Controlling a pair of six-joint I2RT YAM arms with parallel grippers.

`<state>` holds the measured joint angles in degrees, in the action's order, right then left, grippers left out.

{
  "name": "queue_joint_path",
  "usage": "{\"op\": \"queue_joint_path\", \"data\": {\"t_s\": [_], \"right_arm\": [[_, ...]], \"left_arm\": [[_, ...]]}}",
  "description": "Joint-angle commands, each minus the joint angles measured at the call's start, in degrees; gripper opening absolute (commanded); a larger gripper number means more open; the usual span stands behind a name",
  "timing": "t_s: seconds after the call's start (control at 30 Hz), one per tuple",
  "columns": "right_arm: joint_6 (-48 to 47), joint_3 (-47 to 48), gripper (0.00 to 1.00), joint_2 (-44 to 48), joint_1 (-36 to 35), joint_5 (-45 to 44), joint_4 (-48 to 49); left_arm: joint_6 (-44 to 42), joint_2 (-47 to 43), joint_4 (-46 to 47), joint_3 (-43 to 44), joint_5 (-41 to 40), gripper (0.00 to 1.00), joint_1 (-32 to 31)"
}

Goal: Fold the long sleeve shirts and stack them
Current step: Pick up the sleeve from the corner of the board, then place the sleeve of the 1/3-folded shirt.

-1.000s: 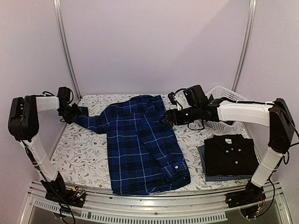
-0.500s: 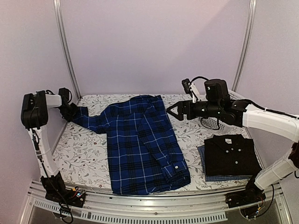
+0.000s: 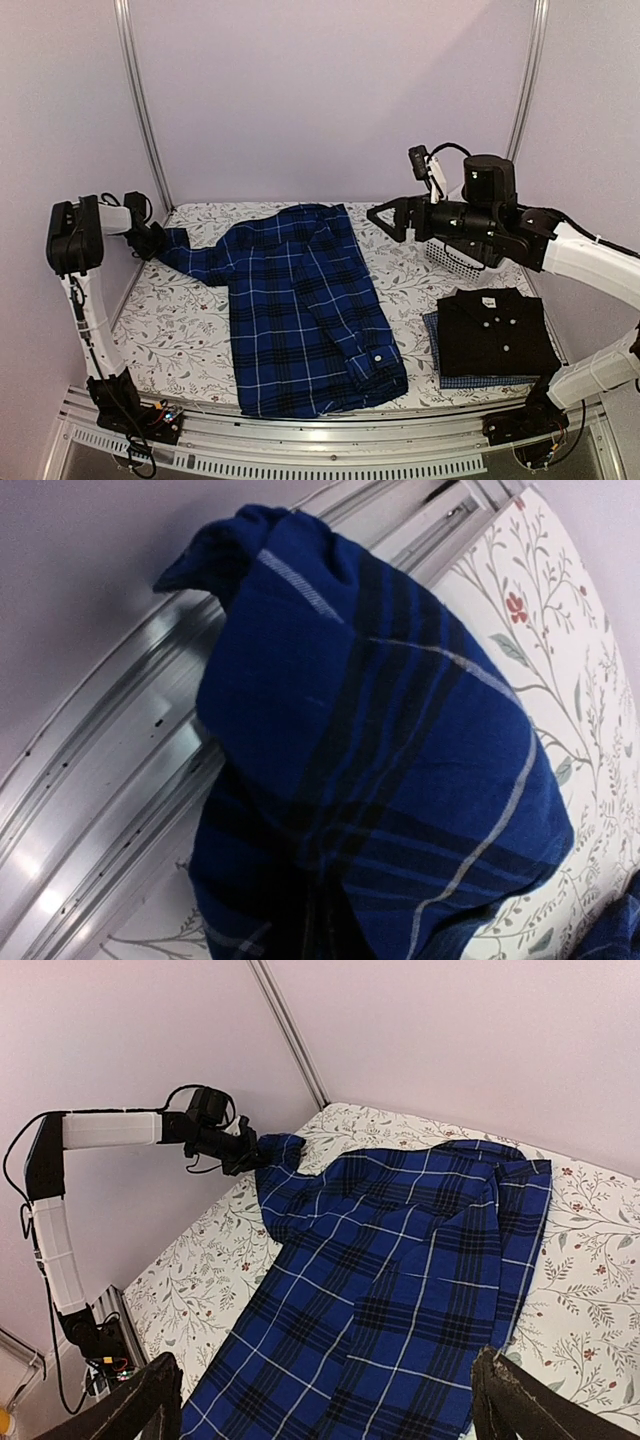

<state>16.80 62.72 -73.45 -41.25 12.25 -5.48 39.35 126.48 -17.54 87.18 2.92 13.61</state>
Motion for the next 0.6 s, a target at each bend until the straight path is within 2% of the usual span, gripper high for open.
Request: {"op": "queue_joint_path", "data": {"t_s": [0.0, 0.27, 0.57], "right_arm": [[-1.5, 3.6, 0.99, -0.3, -0.1, -0.1, -1.4], [-2.9, 5.3, 0.99, -0.8, 0.0, -2.1, -3.0], [-3.3, 3.3, 0.99, 0.3, -0.1, -1.4, -3.0]], "left_arm": [[-1.3, -3.7, 1.0, -3.3, 1.9, 0.0, -1.1], [-1.0, -16.4, 4.1, -9.5, 3.7, 0.0, -8.0], [3.3, -29.5, 8.6, -23.4, -1.5, 0.0, -24.9]]}}
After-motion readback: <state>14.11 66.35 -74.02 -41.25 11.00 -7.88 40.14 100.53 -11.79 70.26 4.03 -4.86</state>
